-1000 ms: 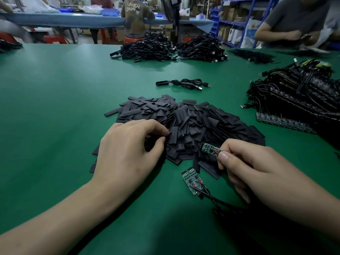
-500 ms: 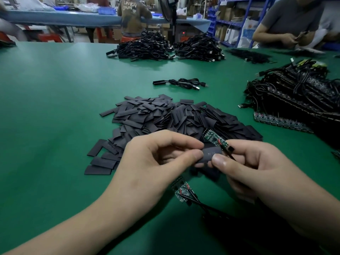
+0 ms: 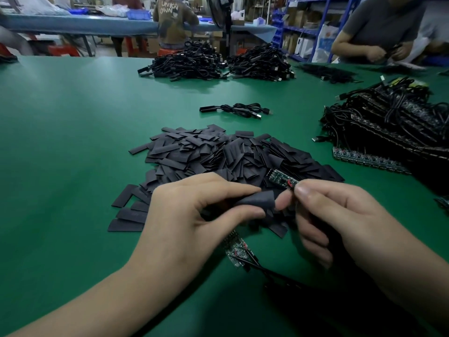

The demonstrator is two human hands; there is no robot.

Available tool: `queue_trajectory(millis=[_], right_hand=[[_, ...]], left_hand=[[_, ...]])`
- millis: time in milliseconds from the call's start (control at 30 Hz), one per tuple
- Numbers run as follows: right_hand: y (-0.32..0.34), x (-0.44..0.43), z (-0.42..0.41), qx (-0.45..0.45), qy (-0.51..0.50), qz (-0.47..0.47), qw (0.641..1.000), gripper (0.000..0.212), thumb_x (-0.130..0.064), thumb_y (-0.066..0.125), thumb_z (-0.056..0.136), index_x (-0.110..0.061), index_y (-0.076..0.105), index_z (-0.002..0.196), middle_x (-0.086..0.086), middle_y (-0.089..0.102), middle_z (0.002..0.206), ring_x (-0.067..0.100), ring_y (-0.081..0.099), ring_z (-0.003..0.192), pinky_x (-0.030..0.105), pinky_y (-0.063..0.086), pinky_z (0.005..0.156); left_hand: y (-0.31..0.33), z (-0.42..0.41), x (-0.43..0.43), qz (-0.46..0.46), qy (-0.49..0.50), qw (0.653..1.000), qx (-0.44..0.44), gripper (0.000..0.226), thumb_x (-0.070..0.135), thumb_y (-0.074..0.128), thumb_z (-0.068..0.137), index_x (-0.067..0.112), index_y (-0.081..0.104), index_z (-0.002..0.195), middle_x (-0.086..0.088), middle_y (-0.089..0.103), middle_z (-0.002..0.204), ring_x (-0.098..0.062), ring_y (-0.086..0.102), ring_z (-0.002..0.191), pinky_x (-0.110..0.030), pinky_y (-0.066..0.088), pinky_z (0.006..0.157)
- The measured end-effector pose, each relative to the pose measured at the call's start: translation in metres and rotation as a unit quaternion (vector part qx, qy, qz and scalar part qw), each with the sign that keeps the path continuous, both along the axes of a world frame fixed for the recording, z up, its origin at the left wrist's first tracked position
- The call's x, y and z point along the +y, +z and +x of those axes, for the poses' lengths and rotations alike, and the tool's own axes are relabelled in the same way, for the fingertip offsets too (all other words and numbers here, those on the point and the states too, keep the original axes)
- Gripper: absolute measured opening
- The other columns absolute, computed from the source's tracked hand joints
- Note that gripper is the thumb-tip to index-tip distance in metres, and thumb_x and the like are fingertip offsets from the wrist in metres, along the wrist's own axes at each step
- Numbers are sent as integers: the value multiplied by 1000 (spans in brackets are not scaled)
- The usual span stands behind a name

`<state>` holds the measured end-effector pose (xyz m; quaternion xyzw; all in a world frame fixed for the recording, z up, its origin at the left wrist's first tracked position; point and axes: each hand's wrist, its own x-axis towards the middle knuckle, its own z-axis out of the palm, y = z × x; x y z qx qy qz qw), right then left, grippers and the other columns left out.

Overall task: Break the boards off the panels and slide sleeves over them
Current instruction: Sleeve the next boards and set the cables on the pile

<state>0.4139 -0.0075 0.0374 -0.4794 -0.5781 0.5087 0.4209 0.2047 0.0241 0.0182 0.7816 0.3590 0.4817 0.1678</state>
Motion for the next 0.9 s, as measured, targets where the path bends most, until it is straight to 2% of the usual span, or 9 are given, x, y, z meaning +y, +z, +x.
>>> queue_trajectory(millis=[100,167,233,367,533,900], right_hand=[[-1,0,5,-67,-11,49,996,38,-49,51,100,-22,75,90,3,54,53,21,53,46,22,46,49],[0,1,7,-108,-14,85,990,39,-47,46,100,-23,74,88,5,63,60,21,64,55,18,49,56],[2,1,8,-121,2,94,988,39,-42,42,98,-23,71,81,6,63,61,19,67,58,14,48,60],[2,2,10,-74,51,53,995,41,-38,44,99,-17,64,71,4,57,55,18,61,52,16,47,59],[1,3,11,-53,70,18,996,42,-40,45,99,-19,61,67,0,52,53,18,56,48,18,45,57],[1,3,14,-24,89,-37,995,42,-41,49,97,-19,59,63,1,45,49,18,49,43,18,41,49]], left_hand=[[-2,-2,3,-23,9,999,-28,22,38,79,78,29,80,98,16,73,82,-4,69,77,-18,50,71],[-3,-3,5,-37,12,998,-44,20,36,80,78,28,80,97,15,74,79,-7,71,74,-21,54,71],[-4,-4,5,-51,7,997,-60,19,34,81,77,28,80,95,14,74,76,-8,72,71,-22,55,70],[-4,-4,4,-75,-6,994,-79,19,36,79,77,28,80,94,11,75,75,-9,72,68,-22,56,68],[-4,-3,4,-83,-15,993,-84,16,33,80,78,26,81,93,10,75,74,-8,72,66,-15,52,66],[-5,-2,5,-90,-14,992,-87,16,36,81,77,29,81,93,6,75,74,-10,72,67,-19,54,67]])
